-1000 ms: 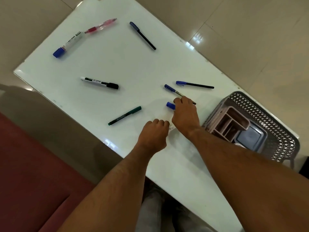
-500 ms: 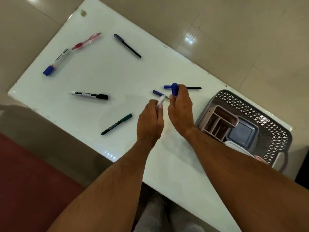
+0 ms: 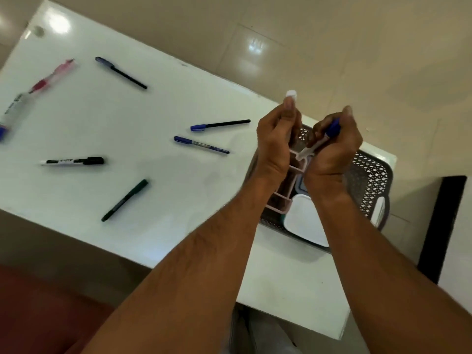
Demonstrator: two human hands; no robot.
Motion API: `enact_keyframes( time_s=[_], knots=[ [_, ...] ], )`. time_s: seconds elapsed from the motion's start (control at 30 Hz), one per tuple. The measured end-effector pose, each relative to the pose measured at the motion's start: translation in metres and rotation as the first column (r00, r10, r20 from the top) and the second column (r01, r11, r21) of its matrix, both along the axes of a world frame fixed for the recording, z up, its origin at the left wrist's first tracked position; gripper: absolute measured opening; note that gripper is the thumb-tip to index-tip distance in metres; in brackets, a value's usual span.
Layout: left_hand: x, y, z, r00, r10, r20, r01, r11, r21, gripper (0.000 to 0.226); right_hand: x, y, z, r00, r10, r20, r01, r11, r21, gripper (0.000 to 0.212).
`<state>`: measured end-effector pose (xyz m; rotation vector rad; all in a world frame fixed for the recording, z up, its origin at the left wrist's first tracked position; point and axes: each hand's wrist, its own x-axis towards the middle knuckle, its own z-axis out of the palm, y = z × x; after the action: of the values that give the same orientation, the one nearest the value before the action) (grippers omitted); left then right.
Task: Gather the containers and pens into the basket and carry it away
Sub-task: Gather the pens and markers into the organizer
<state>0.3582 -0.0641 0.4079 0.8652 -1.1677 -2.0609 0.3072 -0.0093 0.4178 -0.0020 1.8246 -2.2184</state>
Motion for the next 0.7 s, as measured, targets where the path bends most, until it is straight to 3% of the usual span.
enact_keyframes(
  time_s=[0.13, 0.27, 0.37, 0.53, 0.7],
  knots=[
    [0.002, 0.009, -0.019, 0.996, -0.045, 0.074, 0.044, 0.999, 0.023, 0.063, -0.001, 0.015, -0.019, 1.0, 0.028, 0.004, -0.028, 0.997, 0.067, 0.036],
    [0.007, 0.007, -0.032, 0.986, -0.11, 0.123, 0.105, 0.993, 0.045, 0.043, 0.001, 0.022, -0.032, 0.989, 0.14, -0.048, -0.133, 0.984, 0.122, 0.03],
    [0.005, 0.005, -0.027, 0.988, -0.097, 0.121, 0.094, 0.995, 0.033, 0.052, 0.004, 0.02, -0.034, 0.982, 0.187, -0.037, -0.18, 0.973, 0.142, 0.02],
    [-0.007, -0.001, -0.016, 0.995, -0.054, 0.085, 0.057, 0.998, -0.035, 0.052, 0.002, 0.017, -0.036, 0.984, 0.177, -0.032, -0.171, 0.976, 0.133, 0.022],
    [-0.007, -0.003, -0.043, 0.974, -0.166, 0.157, 0.171, 0.985, -0.019, 0.058, 0.0, 0.011, -0.043, 0.986, 0.16, -0.047, -0.15, 0.973, 0.175, 0.023]
  ],
)
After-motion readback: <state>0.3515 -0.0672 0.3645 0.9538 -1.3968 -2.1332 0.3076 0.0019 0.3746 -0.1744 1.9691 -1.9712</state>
